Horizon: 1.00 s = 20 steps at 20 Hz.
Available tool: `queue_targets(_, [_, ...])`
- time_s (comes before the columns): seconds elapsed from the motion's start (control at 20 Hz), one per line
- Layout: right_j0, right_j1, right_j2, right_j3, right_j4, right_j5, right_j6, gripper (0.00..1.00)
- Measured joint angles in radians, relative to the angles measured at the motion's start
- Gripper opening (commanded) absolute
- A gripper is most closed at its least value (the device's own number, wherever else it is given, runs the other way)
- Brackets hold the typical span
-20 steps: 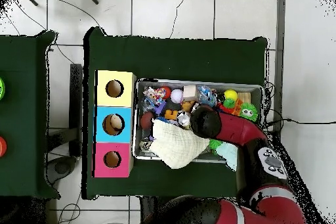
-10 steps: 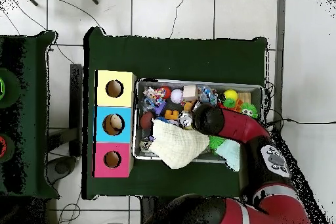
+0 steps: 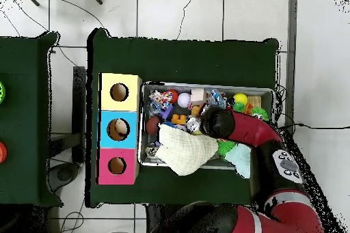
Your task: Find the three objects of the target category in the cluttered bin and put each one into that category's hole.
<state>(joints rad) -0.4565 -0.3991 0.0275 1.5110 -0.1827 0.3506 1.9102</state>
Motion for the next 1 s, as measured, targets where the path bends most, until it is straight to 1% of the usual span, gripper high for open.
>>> queue_targets(0.4, [-0.003,0.0,0.004,-0.005,0.0,0.014,0.0,1.0])
queue_targets(1.0, [-0.015,0.002,0.021,-0.033,0.0,0.071,0.0,1.0])
